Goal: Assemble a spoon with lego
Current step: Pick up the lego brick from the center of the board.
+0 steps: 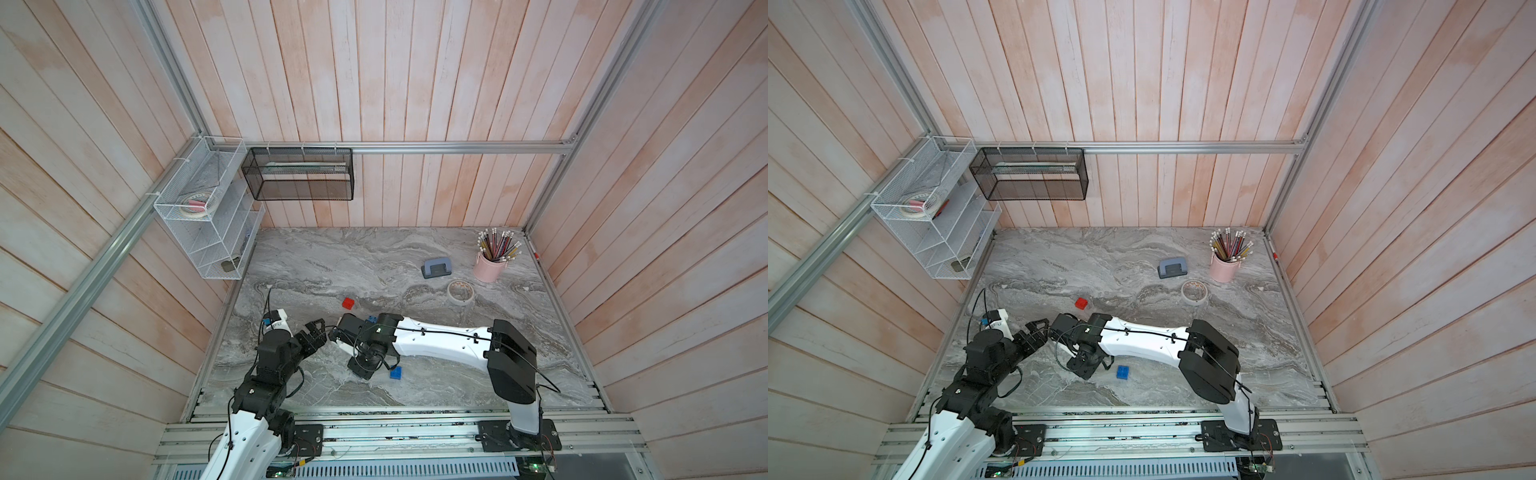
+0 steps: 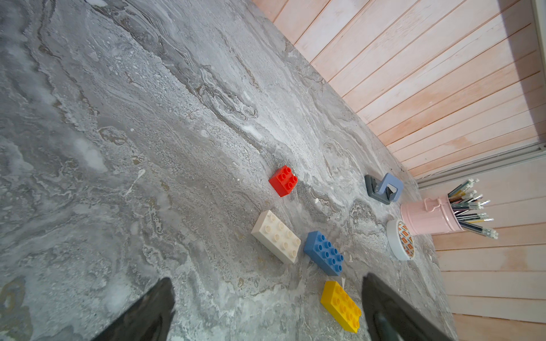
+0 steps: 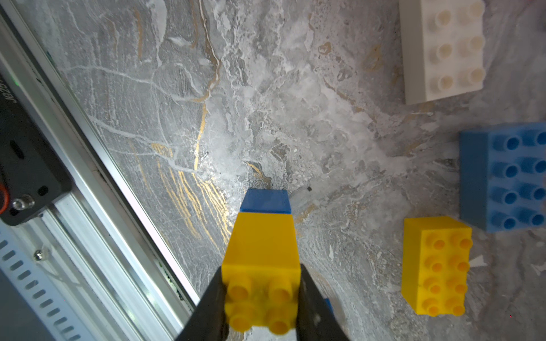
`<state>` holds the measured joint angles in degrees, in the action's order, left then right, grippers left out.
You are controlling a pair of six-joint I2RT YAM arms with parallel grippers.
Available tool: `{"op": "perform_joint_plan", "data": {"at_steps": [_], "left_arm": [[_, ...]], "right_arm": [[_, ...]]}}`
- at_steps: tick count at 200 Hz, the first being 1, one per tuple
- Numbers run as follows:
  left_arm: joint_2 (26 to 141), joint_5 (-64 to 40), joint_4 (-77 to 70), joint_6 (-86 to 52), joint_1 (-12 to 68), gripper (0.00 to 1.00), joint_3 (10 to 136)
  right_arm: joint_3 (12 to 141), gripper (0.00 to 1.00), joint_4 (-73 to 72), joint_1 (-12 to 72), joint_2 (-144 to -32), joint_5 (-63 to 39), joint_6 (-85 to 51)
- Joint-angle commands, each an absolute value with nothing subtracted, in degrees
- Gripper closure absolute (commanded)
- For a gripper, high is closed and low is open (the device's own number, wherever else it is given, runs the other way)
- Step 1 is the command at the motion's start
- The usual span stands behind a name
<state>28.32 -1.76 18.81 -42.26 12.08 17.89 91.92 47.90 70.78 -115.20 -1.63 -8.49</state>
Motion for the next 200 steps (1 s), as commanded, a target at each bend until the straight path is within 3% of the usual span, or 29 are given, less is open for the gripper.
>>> {"op": "perform_joint_plan", "data": {"at_steps": [1,112,145,200], "left_arm": [[27.78,-3.14,18.81,-41.6,12.3,0.0,16.46],[24.02,-6.72,18.63,-43.41,12.29,0.0,12.29],[23.18,-7.6,17.93,-43.64,12.22,0.0,12.34],[23.65,-7.56,17.78,-43.33,12.22,0.0,13.27]], "right_arm": [[88.04,1.0,64.29,70.84,-124.86,-3.41,-7.44],[93.94,1.0,64.76,70.71,-129.58,-3.78,-9.74],[96.62,0.75,62.84,69.83,-125.88,-3.7,-11.31],[96.58,0.5,60.29,69.83,-123.94,-3.5,-12.65]]}}
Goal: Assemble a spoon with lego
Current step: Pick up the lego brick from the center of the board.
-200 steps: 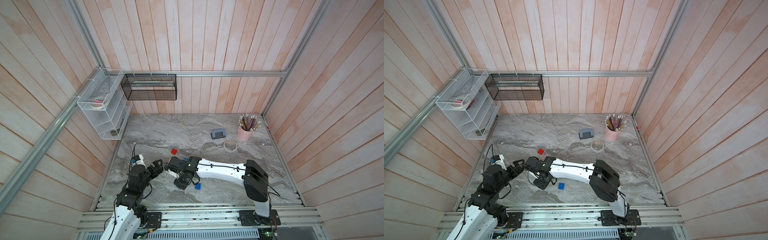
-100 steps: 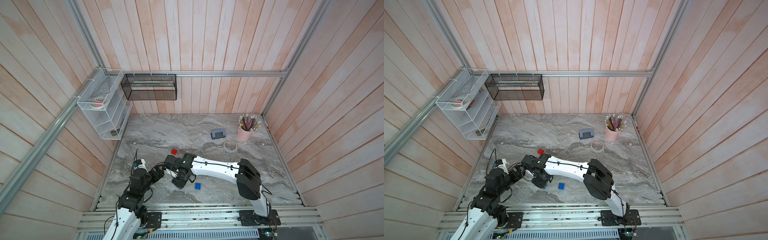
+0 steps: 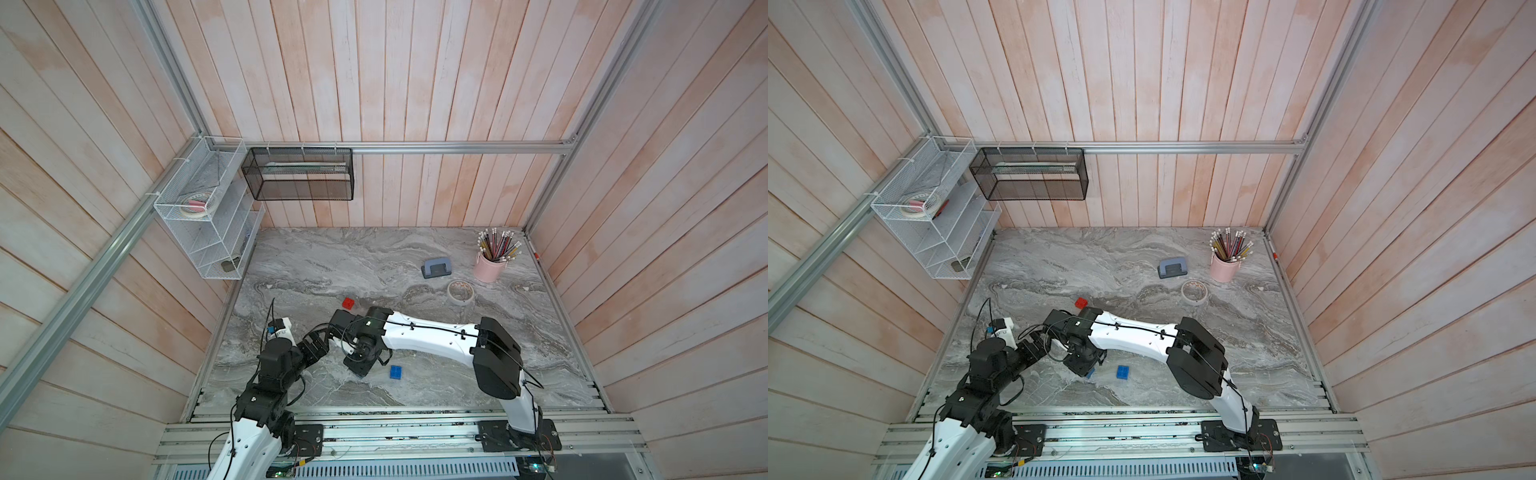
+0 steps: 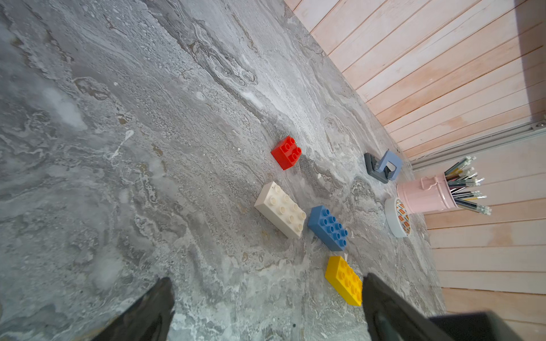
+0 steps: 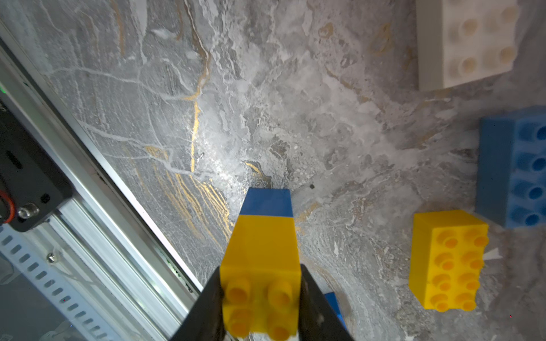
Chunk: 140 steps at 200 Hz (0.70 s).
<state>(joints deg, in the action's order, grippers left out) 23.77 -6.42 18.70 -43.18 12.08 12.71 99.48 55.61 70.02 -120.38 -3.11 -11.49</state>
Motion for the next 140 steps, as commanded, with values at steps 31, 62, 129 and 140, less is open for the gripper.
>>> {"op": "perform_joint_plan", "data": {"at_steps": [31,62,129,140], "left_arm": [[23.83,-7.36,17.67,-43.24,12.3,0.0,13.37],[24.19,-7.6,17.32,-43.0,12.22,0.0,14.2],[25.38,-7.31,13.19,-39.84,14.67,0.0,15.19],[26.71,-4.25,12.83,-39.0,17.36,0.0,16.24]], "right_arm": [[98.16,0.39,59.32,69.87,-122.09,-2.76,-13.4],[98.48,0.3,57.91,69.68,-118.28,-2.62,-13.77],[81.36,0.27,49.14,59.84,-103.92,1.32,-9.28],[79.55,0.27,46.31,57.29,-104.14,0.99,-5.81]]}}
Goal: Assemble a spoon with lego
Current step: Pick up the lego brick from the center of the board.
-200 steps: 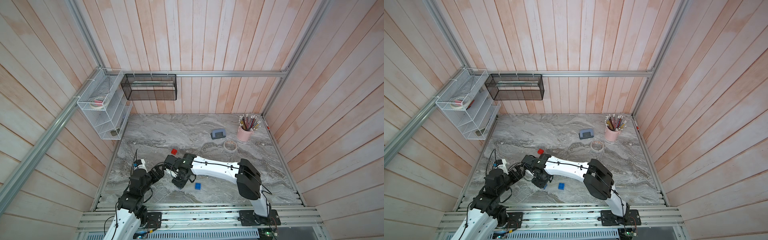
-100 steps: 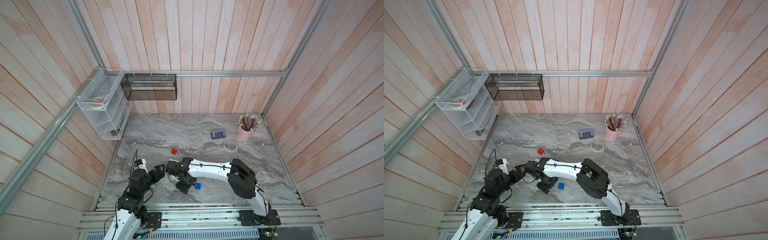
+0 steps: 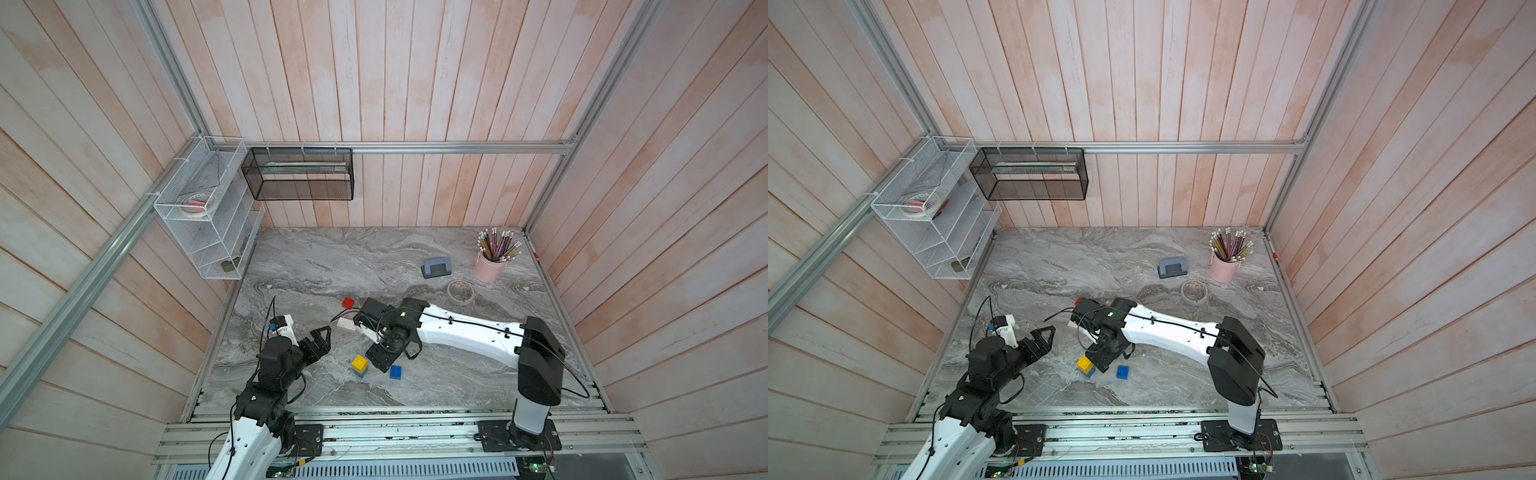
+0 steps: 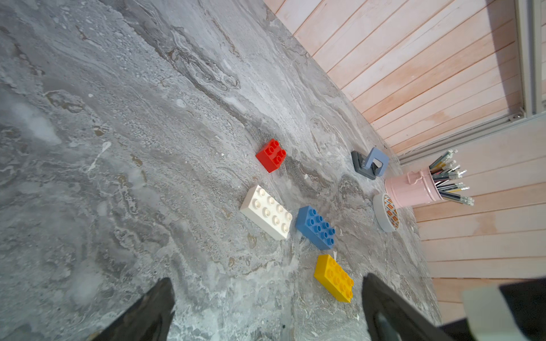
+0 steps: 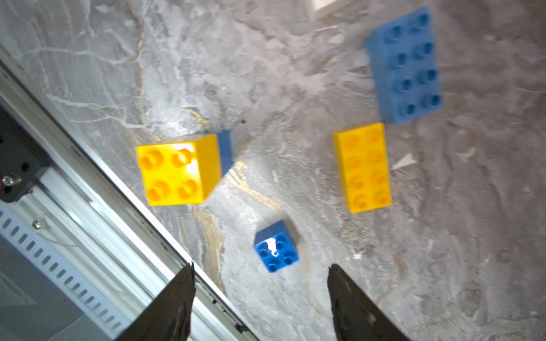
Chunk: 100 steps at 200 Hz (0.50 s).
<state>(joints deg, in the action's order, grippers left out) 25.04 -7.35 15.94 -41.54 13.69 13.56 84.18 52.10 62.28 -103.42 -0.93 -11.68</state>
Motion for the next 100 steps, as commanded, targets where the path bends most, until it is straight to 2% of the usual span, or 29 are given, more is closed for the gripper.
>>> {"op": "perform_joint_plan", "data": {"at_steps": [1,30,100], "left_arm": [[26.89,-3.84,12.96,-38.92,17.65,0.0,16.34],[30.22,3.28,15.56,-38.27,23.33,0.0,19.68],[29.0,7.2,17.85,-41.56,29.22,0.0,19.68]], "right_arm": [[79.46,0.27,46.05,57.03,-104.19,1.02,-5.67],[79.29,0.28,41.19,51.7,-107.26,-4.5,-0.07],[80.12,0.3,39.28,50.56,-112.31,-5.07,5.1]]}}
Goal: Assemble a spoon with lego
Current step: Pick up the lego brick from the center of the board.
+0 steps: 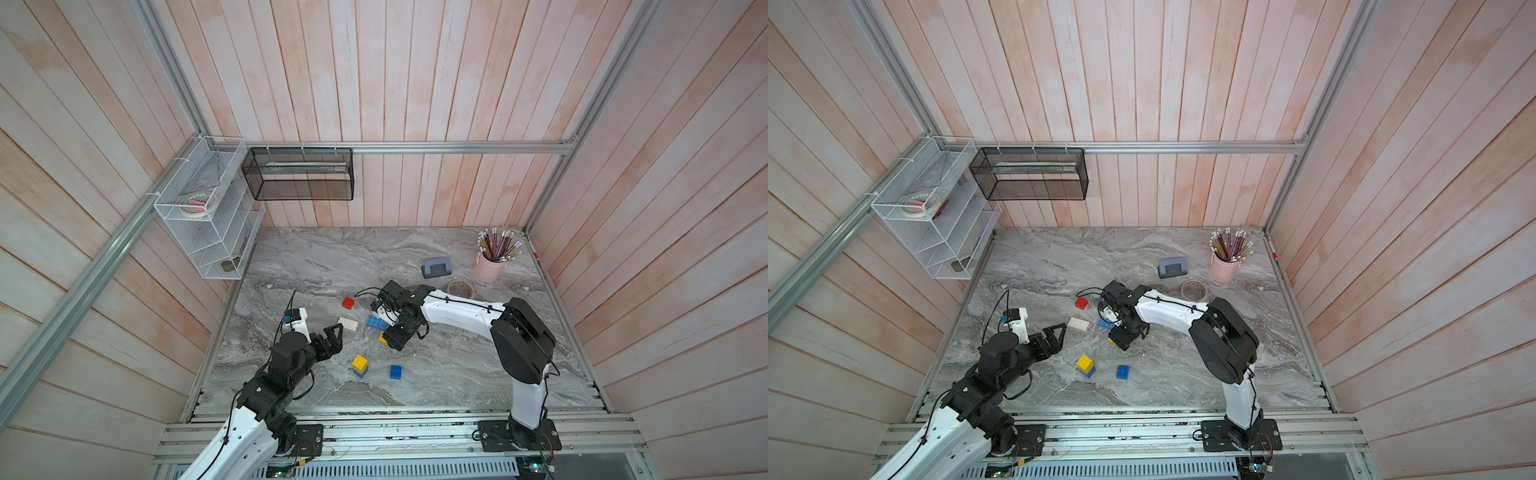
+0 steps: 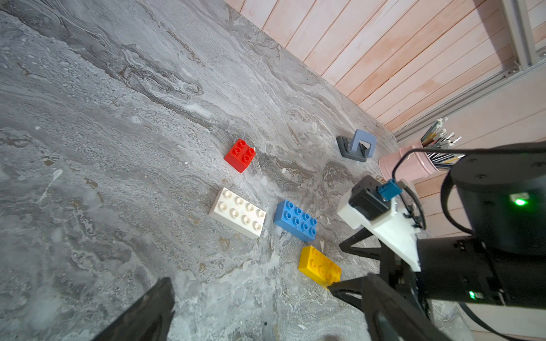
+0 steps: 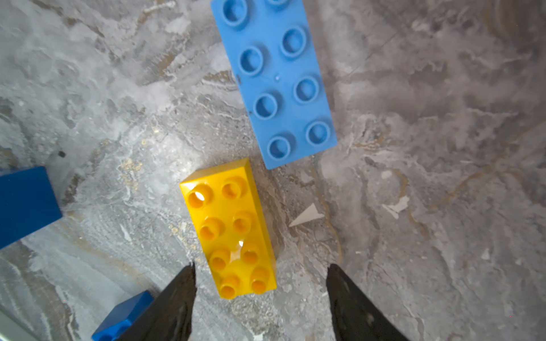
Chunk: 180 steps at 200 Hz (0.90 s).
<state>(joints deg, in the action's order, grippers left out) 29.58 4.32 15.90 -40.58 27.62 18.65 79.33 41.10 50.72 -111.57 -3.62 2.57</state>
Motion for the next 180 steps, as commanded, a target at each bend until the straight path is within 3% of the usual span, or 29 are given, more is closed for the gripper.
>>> {"op": "perform_joint_plan", "data": {"at_steps": [1,92,146,180], "left_arm": [[28.96,7.34,17.89,-41.61,29.33,0.0,19.68],[25.15,8.38,22.51,-41.94,31.97,0.0,20.6],[23.52,7.35,26.61,-42.77,32.41,0.0,21.82],[22.43,8.14,27.77,-43.66,32.7,0.0,22.41]], "right_arm": [[80.05,0.3,39.2,50.55,-112.27,-5.08,5.1],[78.83,0.46,36.66,51.9,-114.32,-2.54,4.98],[80.59,0.78,37.87,54.38,-114.4,1.4,4.39],[82.93,0.88,41.14,56.12,-108.83,3.85,1.75]]}}
